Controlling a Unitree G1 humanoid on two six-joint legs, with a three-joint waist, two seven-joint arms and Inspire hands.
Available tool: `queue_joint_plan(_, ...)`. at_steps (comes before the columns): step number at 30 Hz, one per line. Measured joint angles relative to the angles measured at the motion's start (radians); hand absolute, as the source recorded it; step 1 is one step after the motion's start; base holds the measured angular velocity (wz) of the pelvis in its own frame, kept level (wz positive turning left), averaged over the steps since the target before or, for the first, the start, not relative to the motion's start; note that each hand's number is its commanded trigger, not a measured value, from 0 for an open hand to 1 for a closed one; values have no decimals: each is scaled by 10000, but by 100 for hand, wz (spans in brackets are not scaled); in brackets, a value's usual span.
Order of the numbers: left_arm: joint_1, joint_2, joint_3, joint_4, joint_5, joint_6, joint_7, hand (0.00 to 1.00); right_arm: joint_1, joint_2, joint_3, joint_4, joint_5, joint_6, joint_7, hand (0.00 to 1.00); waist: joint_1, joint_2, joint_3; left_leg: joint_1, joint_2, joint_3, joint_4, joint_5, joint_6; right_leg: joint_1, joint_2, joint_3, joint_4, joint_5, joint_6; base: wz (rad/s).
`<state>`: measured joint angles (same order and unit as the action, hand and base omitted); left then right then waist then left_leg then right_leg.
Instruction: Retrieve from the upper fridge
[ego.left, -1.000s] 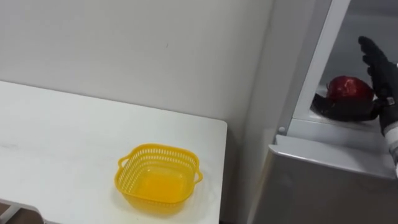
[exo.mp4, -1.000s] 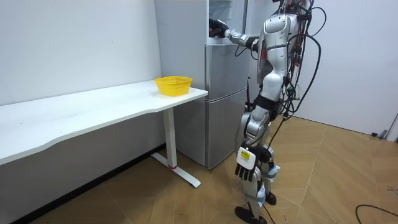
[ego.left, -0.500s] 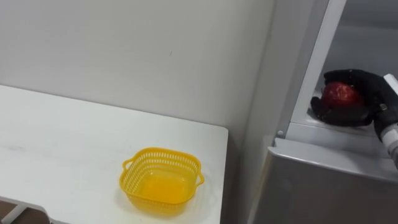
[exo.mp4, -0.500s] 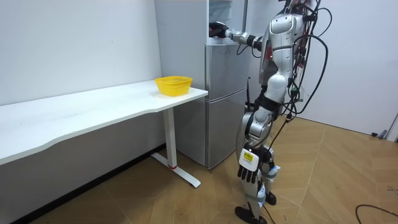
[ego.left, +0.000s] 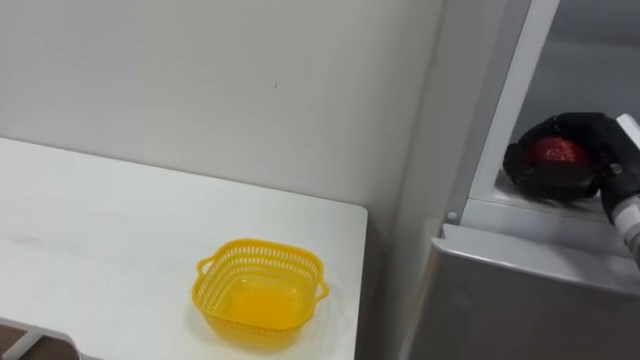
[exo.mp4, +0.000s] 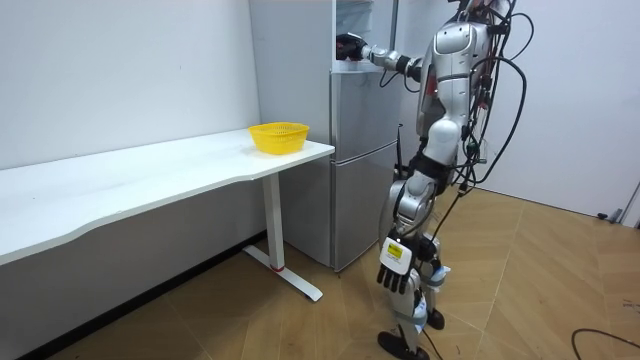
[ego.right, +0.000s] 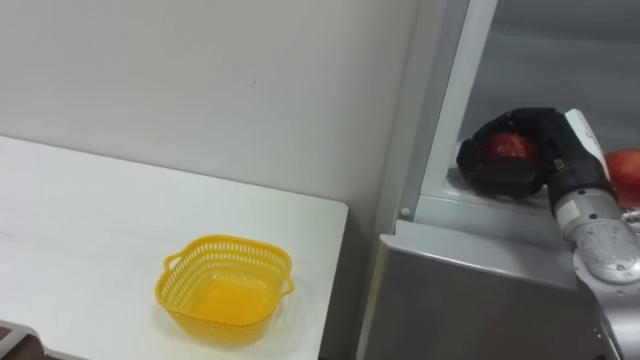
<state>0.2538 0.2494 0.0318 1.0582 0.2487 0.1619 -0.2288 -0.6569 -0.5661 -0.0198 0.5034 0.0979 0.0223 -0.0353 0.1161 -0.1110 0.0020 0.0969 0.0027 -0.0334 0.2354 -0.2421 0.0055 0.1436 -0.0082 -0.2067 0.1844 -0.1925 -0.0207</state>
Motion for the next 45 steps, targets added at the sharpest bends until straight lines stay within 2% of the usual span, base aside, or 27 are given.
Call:
queue_joint_plan(5, 44, -6, 10, 0, 3, -6, 36, 0, 17, 38, -7, -303, 161, 44, -277, 100, -23, -1, -3, -15, -2, 25, -28, -1, 1, -23, 0, 22, 2, 0, 1, 0)
queue_joint_plan(7, 48, -6, 11, 1, 5, -9, 68, 0, 159, 56, -3, -788, 167, 105, -362, 100, -17, 67, -1, -62, -2, 35, -16, 0, 1, -66, 1, 20, -4, 0, 0, 0)
queue_joint_plan(10, 43, -4, 7, 25, -6, -24, 256, 0, 488, 171, 2, -1545, 202, 142, -685, 100, -54, 216, -40, -68, 5, 30, 23, 2, 1, -89, 5, 14, -3, 0, 1, 0)
queue_joint_plan(13, 105, -17, 11, 73, 2, -108, 443, 0, 816, 341, -25, -2328, 121, 162, -1066, 100, -111, 370, -118, -23, 6, 39, 20, 4, 1, -80, 2, 17, -3, 0, 1, 0)
queue_joint_plan(16, 91, -109, 46, 149, -2, -184, 521, 0, 1217, 466, -64, -3311, 136, 175, -1345, 100, -272, 442, -98, 11, 9, 76, -4, 5, 1, -76, 1, 34, -7, 0, 1, -2)
queue_joint_plan(20, 85, -167, 44, 199, -6, -323, 527, 0, 1323, 715, -142, -4486, 167, 130, -1855, 100, -349, 520, -57, 10, 24, 211, -38, 5, 2, -138, 3, 97, -16, -1, 2, -11)
queue_joint_plan(23, 82, -233, 42, 201, -6, -571, 653, 0, 1323, 761, -150, -5227, 68, -57, -2407, 100, -358, 579, -29, 24, 22, 264, -37, 5, 2, -139, 1, 131, -14, 0, 3, -4)
queue_joint_plan(26, 141, -257, 47, 222, -2, -807, 708, 0, 1325, 861, -201, -5812, 64, -442, -2769, 100, -348, 598, -16, 26, 37, 305, -37, 5, 2, -161, 4, 142, -4, 0, 2, -3)
queue_joint_plan(31, 145, -363, 35, 233, -26, -844, 718, 0, 1448, 1107, -409, -7182, 56, -651, -3173, 100, -407, 642, -12, -13, 41, 284, -73, 4, 3, -168, 7, 102, 7, 1, 2, 0)
queue_joint_plan(36, 165, -448, 16, 428, -11, -1032, 664, 0, 1920, 1586, -427, -8696, 47, -1216, -3552, 100, -389, 646, -36, 6, 38, 283, -127, 3, 3, -167, 11, 122, 6, 0, 3, 0)
queue_joint_plan(40, 169, -446, 6, 444, 3, -1247, 654, 0, 2138, 1963, -362, -9527, -819, -1661, -3542, 100, -344, 719, -25, 16, 45, 296, -144, 3, 3, -180, 23, 150, 5, 0, 3, 0)
queue_joint_plan(45, 27, -455, 10, 682, -1, -1348, 655, 0, 2187, 1979, 113, -10031, -2492, -1849, -3514, 100, -305, 779, -71, 5, 64, 299, -174, 4, 1, -212, 37, 146, 12, 0, 3, 0)
